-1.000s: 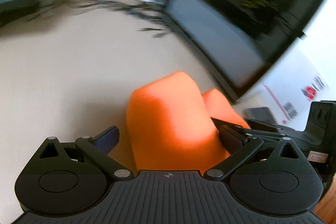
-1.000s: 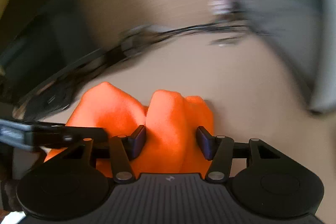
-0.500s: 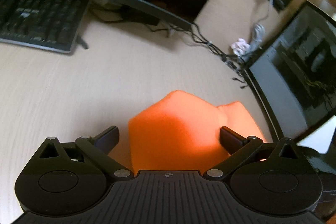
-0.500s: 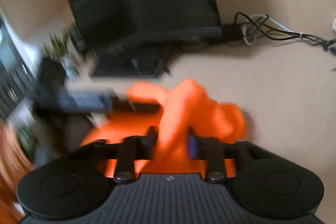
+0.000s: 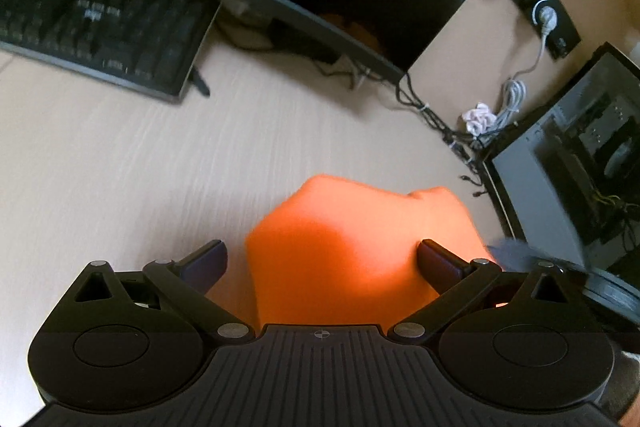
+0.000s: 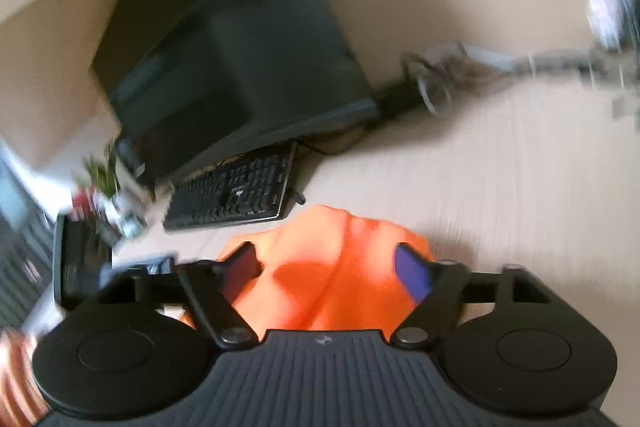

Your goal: Fold clothes

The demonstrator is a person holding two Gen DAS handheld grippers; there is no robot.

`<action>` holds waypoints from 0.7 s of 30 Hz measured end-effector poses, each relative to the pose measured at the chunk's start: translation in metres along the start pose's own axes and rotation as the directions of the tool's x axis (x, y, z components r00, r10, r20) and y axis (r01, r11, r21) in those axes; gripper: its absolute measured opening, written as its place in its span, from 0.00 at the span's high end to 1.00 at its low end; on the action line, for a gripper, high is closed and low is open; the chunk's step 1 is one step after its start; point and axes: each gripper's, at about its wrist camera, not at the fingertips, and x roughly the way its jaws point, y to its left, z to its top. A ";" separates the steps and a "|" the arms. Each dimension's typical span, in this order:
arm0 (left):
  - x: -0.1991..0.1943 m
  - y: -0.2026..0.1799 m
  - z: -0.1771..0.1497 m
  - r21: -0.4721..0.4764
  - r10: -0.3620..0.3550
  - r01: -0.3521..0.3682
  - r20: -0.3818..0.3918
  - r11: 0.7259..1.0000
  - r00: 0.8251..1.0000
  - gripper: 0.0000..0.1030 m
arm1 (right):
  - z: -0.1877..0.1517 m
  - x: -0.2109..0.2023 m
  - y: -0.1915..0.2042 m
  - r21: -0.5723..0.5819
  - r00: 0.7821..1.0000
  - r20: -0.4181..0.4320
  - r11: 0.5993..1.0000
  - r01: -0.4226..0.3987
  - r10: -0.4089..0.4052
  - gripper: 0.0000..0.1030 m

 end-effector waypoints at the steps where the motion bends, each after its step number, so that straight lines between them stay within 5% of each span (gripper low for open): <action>1: 0.001 0.002 0.000 -0.006 0.003 -0.003 0.002 1.000 1.000 0.00 | -0.004 0.000 0.004 -0.034 1.000 -0.012 0.999 0.013 -0.013 0.21; 4: -0.002 0.007 0.000 -0.023 -0.004 0.004 0.002 1.000 1.000 0.00 | -0.014 0.002 0.015 -0.126 0.998 -0.046 0.991 0.038 -0.044 0.20; 5: -0.002 0.009 0.000 -0.036 -0.015 0.015 -0.006 0.999 1.000 0.00 | -0.015 0.005 0.020 -0.124 0.998 -0.055 0.992 0.011 -0.018 0.28; 6: -0.003 0.012 0.000 -0.050 -0.027 0.026 -0.014 0.998 1.000 0.00 | -0.017 0.009 0.025 -0.122 0.998 -0.064 0.992 -0.016 0.008 0.59; 7: -0.002 0.015 0.000 -0.065 -0.037 0.035 -0.024 0.997 0.999 0.00 | -0.016 0.011 0.033 -0.137 0.998 -0.060 0.990 -0.038 0.030 0.80; 9: -0.004 0.017 0.000 -0.079 -0.043 0.042 -0.019 0.996 0.999 0.00 | -0.007 0.003 0.058 -0.258 0.999 0.015 0.965 -0.047 0.053 0.81; 11: -0.010 0.017 0.004 -0.072 -0.048 0.048 0.009 0.996 0.999 0.00 | 0.003 0.001 0.068 -0.314 0.998 0.039 0.948 -0.043 0.058 0.81; 14: -0.026 0.012 0.009 -0.044 -0.014 0.017 0.059 0.999 0.998 0.00 | 0.006 0.019 0.042 -0.267 0.998 0.010 0.962 0.064 -0.063 0.77; 18: -0.035 0.001 0.009 0.024 0.040 -0.042 0.087 0.999 0.995 0.00 | -0.010 0.030 -0.008 -0.130 0.977 -0.016 0.969 0.211 -0.214 0.31; 21: -0.025 -0.008 0.003 0.094 0.128 -0.133 0.062 0.987 0.990 0.00 | -0.007 0.008 -0.020 -0.079 0.979 -0.002 0.976 0.201 -0.202 0.26</action>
